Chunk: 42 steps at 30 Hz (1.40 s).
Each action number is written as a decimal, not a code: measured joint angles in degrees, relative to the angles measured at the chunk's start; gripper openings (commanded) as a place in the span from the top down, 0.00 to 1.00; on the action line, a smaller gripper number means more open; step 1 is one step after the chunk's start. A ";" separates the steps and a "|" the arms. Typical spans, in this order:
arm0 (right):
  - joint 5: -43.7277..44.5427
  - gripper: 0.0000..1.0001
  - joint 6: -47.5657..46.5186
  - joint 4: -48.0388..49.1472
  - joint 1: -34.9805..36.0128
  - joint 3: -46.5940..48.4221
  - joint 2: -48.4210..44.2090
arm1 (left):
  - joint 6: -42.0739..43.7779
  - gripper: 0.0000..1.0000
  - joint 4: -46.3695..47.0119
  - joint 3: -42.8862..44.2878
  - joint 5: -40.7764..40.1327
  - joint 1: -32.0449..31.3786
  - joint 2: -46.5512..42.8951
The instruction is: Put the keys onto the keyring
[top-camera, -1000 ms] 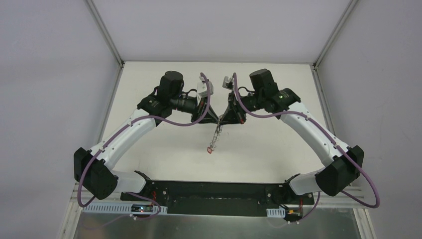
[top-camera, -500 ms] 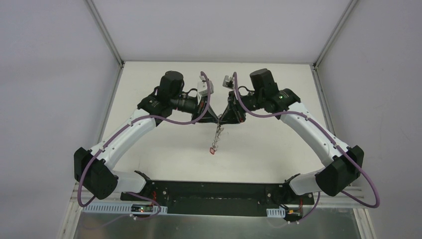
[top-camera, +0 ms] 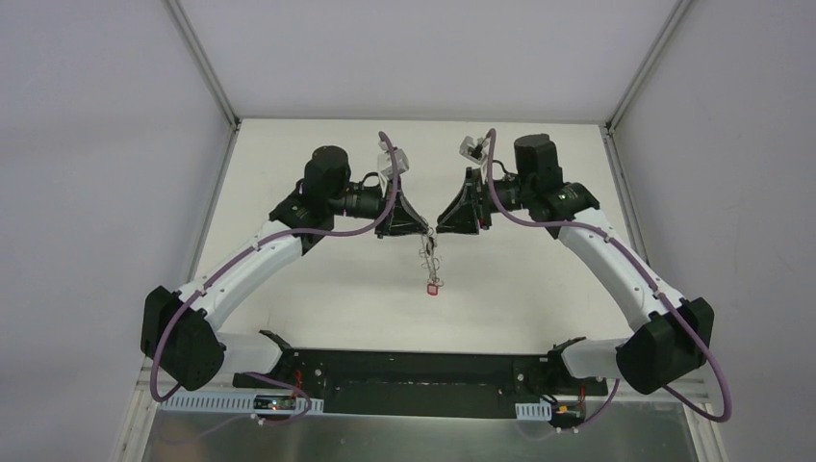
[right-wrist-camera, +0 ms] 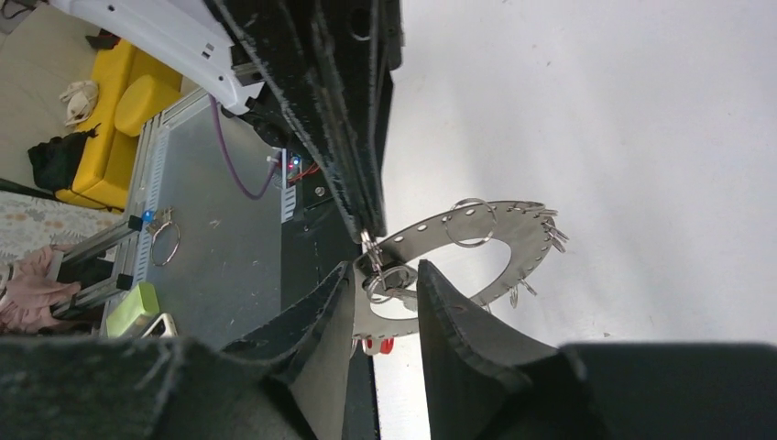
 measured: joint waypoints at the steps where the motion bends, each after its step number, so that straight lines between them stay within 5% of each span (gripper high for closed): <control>1: -0.66 0.65 0.44 0.85 0.02 -0.31 -0.17 | -1.49 1.00 1.81 -0.59 0.00 0.00 0.00; 11: -4.90 0.65 2.95 5.29 0.02 -3.10 -0.72 | -10.45 1.00 12.55 -3.23 0.00 0.04 0.00; 20: -6.10 0.87 3.93 6.60 0.02 -3.13 -0.72 | -12.50 1.00 15.54 -3.37 0.00 0.04 0.00; 33: -6.27 0.85 5.97 8.68 0.02 -3.45 -0.72 | -13.51 1.00 17.07 -3.82 0.02 0.04 0.00; 42: -6.29 1.00 7.15 9.51 0.00 -3.56 -0.72 | -13.57 1.00 17.42 -4.11 0.04 0.13 0.00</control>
